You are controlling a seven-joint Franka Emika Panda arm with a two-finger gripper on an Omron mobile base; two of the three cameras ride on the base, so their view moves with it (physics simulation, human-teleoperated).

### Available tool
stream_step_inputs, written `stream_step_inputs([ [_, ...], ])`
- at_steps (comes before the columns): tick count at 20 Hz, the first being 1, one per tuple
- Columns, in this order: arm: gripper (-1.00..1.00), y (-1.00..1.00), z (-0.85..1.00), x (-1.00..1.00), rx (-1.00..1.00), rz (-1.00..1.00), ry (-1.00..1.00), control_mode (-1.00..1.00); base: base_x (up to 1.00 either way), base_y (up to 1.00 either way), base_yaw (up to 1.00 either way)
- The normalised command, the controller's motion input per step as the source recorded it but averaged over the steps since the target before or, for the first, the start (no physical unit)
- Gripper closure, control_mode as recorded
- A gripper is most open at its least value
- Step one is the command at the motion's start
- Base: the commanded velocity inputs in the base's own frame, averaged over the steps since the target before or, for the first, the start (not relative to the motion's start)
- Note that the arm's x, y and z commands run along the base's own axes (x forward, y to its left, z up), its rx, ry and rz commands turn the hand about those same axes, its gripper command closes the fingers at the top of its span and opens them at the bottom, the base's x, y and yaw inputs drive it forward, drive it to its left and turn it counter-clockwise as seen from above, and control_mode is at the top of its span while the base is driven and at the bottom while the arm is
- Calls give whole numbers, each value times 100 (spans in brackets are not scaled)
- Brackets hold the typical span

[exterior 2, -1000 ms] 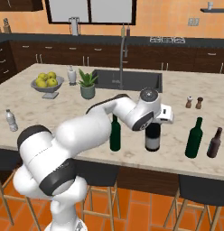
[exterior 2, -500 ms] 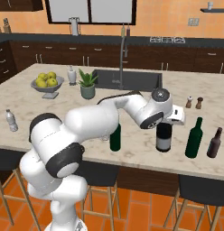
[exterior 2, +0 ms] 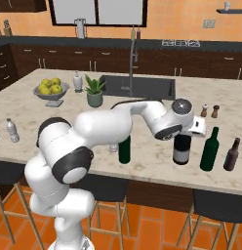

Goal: Move the plastic bottles in the middle to the plastics group, and the glass bottles in the middle to the glass group.

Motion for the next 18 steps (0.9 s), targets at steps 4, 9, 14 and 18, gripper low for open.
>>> stream_step_inputs([
  [4,100,0,-57,0,0,0,-9,-100,0,0,0],
  [9,100,0,-40,0,0,0,-2,-100,0,0,0],
  [14,100,0,-21,0,0,0,-4,-100,0,0,0],
  [18,100,-1,0,20,-1,0,-4,-100,0,0,0],
])
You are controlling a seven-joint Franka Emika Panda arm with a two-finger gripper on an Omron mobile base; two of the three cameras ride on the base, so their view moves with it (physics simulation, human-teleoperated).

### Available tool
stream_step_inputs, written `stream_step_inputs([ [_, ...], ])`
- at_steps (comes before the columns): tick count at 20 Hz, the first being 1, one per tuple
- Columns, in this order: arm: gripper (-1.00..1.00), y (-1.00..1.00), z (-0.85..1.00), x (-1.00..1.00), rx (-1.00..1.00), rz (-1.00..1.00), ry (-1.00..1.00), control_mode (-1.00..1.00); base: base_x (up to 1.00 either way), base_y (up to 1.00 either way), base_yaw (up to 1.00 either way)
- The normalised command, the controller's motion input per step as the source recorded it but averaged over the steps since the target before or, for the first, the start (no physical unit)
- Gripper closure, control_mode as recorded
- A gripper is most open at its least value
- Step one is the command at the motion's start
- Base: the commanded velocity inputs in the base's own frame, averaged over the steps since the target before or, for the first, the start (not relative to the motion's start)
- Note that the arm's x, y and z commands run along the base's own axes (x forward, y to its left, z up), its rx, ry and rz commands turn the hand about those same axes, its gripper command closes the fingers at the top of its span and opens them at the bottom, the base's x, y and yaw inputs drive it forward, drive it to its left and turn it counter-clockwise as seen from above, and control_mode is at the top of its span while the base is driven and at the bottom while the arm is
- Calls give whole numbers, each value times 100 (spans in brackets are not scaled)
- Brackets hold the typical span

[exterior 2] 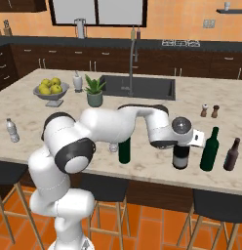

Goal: Move the plastic bottles in the middle to the plastics group, and the glass bottles in the middle to the glass group.

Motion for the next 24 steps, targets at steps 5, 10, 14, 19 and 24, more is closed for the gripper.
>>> stream_step_inputs([
  [5,100,-3,0,7,-3,0,0,-100,0,0,0],
  [10,-100,0,0,0,0,0,0,-100,0,0,0],
  [14,-100,0,0,0,0,0,0,-100,0,0,0],
  [19,-100,0,0,0,0,0,0,-100,0,0,0],
  [24,-100,0,12,0,-1,0,0,-100,0,0,0],
])
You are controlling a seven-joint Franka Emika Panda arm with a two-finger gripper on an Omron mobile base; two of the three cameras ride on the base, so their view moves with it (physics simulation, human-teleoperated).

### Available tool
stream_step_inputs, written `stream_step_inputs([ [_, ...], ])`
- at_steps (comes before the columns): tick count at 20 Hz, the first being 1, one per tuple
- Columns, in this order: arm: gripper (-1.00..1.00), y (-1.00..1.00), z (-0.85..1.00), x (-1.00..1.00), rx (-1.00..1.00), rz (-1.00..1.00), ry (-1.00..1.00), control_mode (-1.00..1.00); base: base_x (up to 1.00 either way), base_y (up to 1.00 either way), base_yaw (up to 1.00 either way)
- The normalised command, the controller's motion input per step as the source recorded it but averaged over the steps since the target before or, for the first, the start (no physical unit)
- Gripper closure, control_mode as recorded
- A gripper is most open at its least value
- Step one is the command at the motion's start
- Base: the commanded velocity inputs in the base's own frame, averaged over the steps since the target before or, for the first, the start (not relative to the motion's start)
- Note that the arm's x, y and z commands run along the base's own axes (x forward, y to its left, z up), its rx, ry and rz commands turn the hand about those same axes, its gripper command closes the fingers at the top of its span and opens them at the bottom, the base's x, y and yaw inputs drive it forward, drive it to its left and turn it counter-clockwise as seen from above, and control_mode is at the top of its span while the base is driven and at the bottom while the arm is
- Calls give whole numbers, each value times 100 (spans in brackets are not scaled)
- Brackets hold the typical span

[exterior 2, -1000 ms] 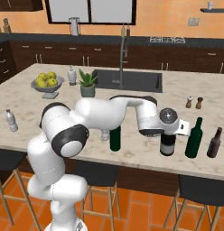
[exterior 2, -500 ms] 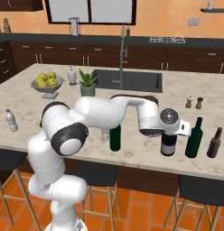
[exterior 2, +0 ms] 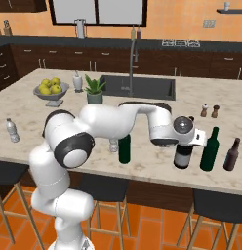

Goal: Move the plastic bottles in the middle to the plastics group, and the glass bottles in the middle to the glass group.

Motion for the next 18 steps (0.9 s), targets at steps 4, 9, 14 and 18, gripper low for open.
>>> stream_step_inputs([
  [4,-100,4,36,-4,-1,0,0,-100,0,0,0],
  [9,-100,29,49,-25,-4,1,4,-100,0,0,0],
  [14,-100,58,34,-39,-9,0,10,-100,0,0,0],
  [18,-100,95,14,-30,-10,0,9,-100,0,0,0],
])
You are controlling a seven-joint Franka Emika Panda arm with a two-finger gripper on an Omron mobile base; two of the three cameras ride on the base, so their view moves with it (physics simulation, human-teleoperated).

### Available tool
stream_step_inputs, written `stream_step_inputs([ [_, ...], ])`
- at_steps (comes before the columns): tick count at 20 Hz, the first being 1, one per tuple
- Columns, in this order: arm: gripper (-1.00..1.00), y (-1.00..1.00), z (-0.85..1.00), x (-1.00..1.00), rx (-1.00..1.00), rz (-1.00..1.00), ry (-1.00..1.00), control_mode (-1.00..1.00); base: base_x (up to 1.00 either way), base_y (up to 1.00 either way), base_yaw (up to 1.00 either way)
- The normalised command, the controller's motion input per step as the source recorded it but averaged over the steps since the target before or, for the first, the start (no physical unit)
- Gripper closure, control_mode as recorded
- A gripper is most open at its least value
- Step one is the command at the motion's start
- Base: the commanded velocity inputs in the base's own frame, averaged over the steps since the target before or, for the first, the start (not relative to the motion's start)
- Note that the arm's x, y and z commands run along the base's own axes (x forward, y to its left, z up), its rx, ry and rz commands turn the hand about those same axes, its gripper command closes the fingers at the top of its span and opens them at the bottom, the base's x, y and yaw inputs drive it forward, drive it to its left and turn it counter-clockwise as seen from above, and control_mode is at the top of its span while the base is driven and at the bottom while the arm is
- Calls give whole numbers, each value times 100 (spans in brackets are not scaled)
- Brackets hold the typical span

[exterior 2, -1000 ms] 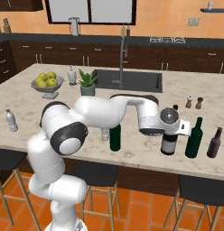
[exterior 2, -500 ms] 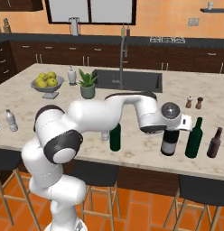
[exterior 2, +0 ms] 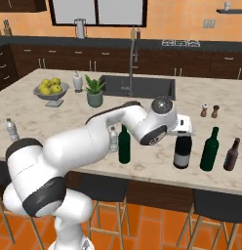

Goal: Move the plastic bottles in the middle to the plastics group, and the glass bottles in the middle to the glass group.

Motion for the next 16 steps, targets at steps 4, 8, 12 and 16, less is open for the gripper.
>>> stream_step_inputs([
  [4,-100,100,0,-31,-4,0,8,-100,0,0,0],
  [8,-100,100,0,-12,1,0,0,-100,0,0,0],
  [12,-100,86,1,-13,11,0,-14,-100,0,0,0],
  [16,-100,74,4,-10,13,0,-14,-100,0,0,0],
])
